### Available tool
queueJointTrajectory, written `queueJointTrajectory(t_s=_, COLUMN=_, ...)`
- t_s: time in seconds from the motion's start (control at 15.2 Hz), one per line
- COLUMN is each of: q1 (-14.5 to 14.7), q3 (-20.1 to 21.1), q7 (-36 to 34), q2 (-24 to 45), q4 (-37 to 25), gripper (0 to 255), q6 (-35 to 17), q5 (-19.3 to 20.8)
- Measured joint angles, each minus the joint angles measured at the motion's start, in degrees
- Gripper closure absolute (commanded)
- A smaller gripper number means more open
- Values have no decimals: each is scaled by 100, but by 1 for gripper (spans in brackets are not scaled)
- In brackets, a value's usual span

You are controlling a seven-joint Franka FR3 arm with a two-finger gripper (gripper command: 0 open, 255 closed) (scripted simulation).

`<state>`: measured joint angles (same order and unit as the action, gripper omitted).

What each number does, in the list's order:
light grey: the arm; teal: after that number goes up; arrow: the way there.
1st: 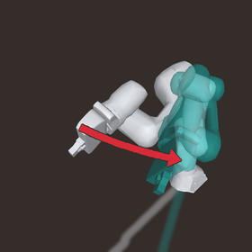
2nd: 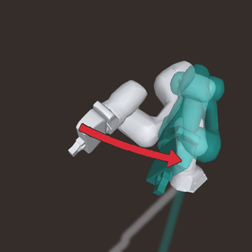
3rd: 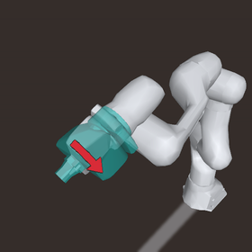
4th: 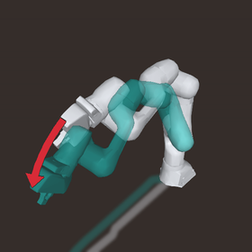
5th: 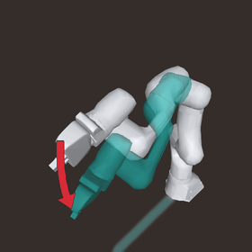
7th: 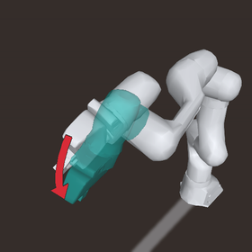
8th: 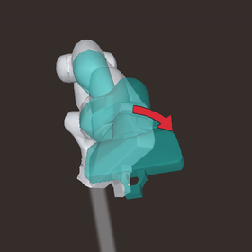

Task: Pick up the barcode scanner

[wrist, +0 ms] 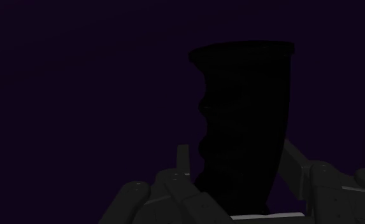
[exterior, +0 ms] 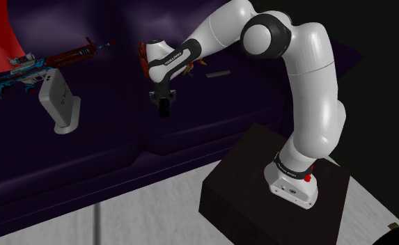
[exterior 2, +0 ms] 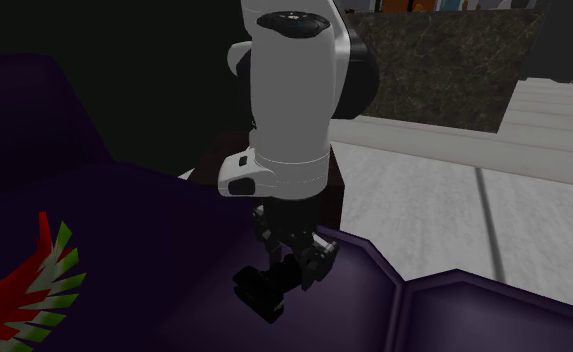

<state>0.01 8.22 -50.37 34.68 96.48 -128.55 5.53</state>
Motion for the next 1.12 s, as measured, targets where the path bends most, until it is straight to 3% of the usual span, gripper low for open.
queueJointTrajectory(t_s=1.12, q1=-37, q3=65, q7=58, q2=-585, q4=-263, gripper=255, q6=847, q5=-102)
